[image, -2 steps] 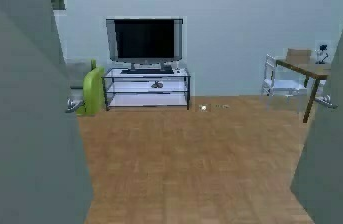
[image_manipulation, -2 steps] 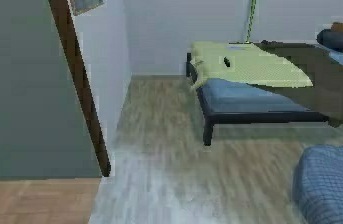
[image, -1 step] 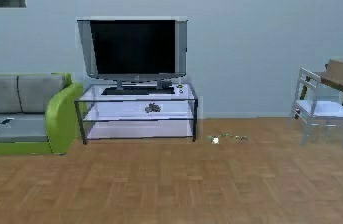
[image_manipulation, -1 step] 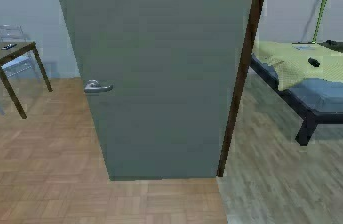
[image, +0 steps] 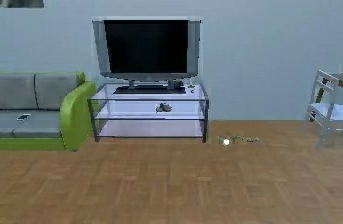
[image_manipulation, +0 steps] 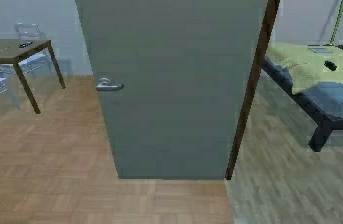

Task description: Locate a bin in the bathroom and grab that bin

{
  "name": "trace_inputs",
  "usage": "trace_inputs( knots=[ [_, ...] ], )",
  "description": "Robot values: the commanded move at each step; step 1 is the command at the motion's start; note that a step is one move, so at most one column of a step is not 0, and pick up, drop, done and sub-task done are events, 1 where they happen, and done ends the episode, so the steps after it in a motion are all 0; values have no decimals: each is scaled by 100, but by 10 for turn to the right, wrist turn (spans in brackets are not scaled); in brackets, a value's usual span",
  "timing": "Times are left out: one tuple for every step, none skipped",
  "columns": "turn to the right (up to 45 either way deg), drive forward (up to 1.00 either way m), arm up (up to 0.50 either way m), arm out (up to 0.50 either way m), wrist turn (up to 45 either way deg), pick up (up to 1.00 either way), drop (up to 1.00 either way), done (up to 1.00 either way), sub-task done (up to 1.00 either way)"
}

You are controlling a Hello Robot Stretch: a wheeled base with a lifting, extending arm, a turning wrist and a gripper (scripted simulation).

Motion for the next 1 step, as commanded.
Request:
trace_inputs(
  knots=[
    [0,70,0,0,0,0,0,0,0]
  ],
)
